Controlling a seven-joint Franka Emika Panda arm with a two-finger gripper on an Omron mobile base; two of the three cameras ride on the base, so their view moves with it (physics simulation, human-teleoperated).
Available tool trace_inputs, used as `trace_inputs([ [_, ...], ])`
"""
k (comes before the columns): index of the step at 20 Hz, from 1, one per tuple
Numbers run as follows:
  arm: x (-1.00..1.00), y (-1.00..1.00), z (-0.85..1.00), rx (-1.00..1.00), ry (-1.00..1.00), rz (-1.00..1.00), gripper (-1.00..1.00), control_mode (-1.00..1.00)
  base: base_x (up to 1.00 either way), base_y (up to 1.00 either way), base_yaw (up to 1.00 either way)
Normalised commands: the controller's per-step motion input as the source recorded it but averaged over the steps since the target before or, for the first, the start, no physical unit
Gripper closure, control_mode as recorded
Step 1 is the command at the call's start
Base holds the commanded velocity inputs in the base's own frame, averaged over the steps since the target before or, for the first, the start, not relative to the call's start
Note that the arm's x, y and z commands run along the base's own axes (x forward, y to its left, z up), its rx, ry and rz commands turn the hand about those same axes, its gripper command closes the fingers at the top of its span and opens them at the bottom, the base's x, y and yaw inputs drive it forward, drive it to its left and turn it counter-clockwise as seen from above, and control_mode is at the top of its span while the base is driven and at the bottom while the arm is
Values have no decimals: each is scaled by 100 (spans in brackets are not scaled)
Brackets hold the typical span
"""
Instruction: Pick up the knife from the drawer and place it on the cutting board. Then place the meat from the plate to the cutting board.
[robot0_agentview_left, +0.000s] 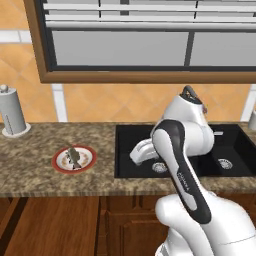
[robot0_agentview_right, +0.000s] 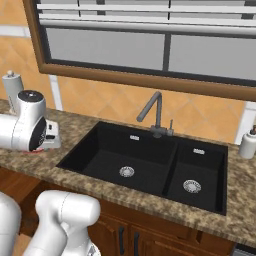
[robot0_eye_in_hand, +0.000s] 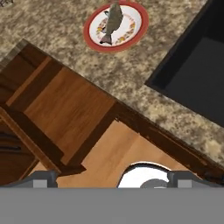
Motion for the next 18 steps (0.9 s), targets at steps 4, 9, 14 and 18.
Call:
trace_inputs([
  [4, 63, 100, 9, 0, 1, 20, -100, -100, 0, 0, 0],
  [9, 84, 100, -7, -14, 2, 11, -100, -100, 0, 0, 0],
  [14, 74, 96, -27, -25, 9, 14, -100, -100, 0, 0, 0],
  [18, 51, 32, -39, -2, 6, 12, -100, -100, 0, 0, 0],
])
